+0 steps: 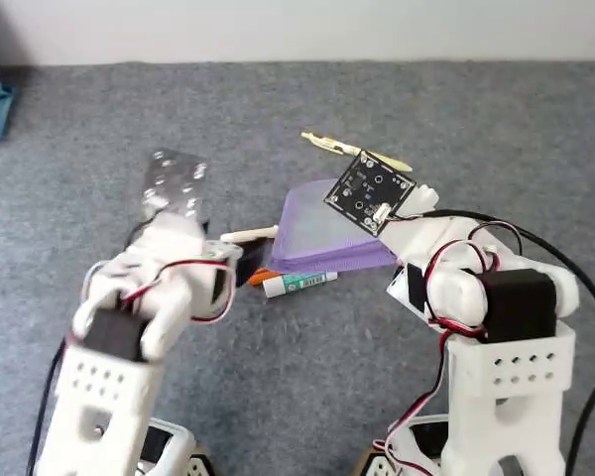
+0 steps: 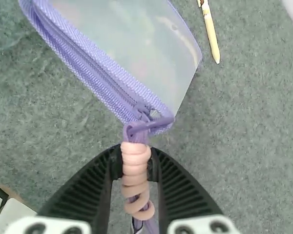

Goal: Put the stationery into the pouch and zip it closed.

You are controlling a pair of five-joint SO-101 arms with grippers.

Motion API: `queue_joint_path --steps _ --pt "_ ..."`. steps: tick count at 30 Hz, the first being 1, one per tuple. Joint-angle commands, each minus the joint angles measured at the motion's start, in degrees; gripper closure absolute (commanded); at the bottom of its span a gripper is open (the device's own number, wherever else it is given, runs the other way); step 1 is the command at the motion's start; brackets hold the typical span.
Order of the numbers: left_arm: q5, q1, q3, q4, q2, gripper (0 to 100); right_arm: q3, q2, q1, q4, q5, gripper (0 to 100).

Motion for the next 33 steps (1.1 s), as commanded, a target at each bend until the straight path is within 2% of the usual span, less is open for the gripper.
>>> queue_joint_path --steps 1,7,10,15,18,22,26,30,33 --pt "0.8 1.8 -3.5 -1.3 3.9 73 -3.1 -1.3 -0.1 -1.3 -0.8 99.1" --pt "0.9 6.2 -3.0 -1.1 4.0 73 -6.2 -0.7 -0.5 -8.2 -0.8 99.1" --pt "2.1 9.1 -3.0 -1.3 4.2 74 -6.2 -0.6 -0.7 -12.6 -4.2 99.1" --pt "5.5 15.8 -0.7 -5.2 4.3 77 -6.2 0.5 -8.0 -16.0 -9.5 99.1" --pt "6.0 17.4 2.0 -7.4 4.3 77 -6.4 2.9 -12.7 -15.9 -13.2 99.1" --pt "6.0 13.3 2.7 -6.6 2.9 77 -6.4 5.6 -15.9 -15.8 -16.7 99.1" --pt "6.0 7.8 3.2 -5.1 -2.5 77 -6.4 7.2 -17.0 -13.3 -16.8 99.1" --pt "6.0 4.0 3.1 0.1 -10.5 77 -6.4 7.4 -17.3 -12.4 -16.8 99.1" --pt "6.0 3.7 4.0 4.3 -15.5 77 -6.3 7.6 -20.3 -12.7 -16.7 99.1"
